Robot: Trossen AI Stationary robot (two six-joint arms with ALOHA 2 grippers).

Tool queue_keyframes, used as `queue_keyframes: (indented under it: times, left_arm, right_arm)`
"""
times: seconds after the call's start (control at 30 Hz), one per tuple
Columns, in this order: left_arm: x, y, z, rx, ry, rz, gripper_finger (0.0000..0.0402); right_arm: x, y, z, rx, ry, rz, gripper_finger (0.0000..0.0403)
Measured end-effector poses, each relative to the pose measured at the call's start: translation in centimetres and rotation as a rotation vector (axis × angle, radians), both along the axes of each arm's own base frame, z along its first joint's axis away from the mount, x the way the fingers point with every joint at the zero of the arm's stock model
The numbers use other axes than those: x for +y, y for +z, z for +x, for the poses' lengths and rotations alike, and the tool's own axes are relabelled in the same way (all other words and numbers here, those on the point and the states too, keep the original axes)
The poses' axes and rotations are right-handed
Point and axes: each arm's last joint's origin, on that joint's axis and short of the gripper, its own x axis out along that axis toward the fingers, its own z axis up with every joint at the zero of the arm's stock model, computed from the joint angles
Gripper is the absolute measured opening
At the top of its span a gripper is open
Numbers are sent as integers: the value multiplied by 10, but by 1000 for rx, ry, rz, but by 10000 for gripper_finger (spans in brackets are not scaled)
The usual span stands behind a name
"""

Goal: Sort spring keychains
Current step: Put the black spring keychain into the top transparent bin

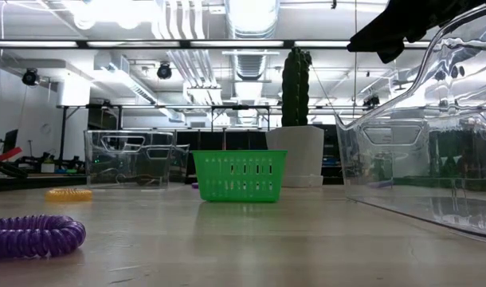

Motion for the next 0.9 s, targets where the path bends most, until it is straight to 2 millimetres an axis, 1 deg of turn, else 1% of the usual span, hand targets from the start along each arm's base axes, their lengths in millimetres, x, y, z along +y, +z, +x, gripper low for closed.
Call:
queue_keyframes:
  times: [0.07,0.17,0.23,0.37,0.47,0.53,0.7,0.8,0.9]
  left_arm:
    - [7,-2,2,20,61,5,1]
    - [28,-14,5,121,286,23,1]
    - [49,-27,4,243,455,20,1]
    - [98,-52,-7,492,769,-73,0]
    - [132,-65,-14,629,927,-93,0]
    - [154,-72,-16,679,988,-114,0]
    - [213,-94,-23,787,1043,-183,0]
    - [248,-109,-36,833,1080,-273,0]
    - [278,-127,-51,853,1073,-418,0]
  right_arm:
    - [0,0,0,0,0,0,86]
    - [0,0,0,0,0,0,86]
    - [0,0,0,0,0,0,86]
    - [0,0,0,1,2,-5,86]
    - [0,0,0,1,2,-6,86]
    - [0,0,0,1,2,-6,86]
    - [0,0,0,0,-1,-3,86]
    - [0,0,0,0,-2,-1,86]
    - [0,0,0,0,-2,-1,86]
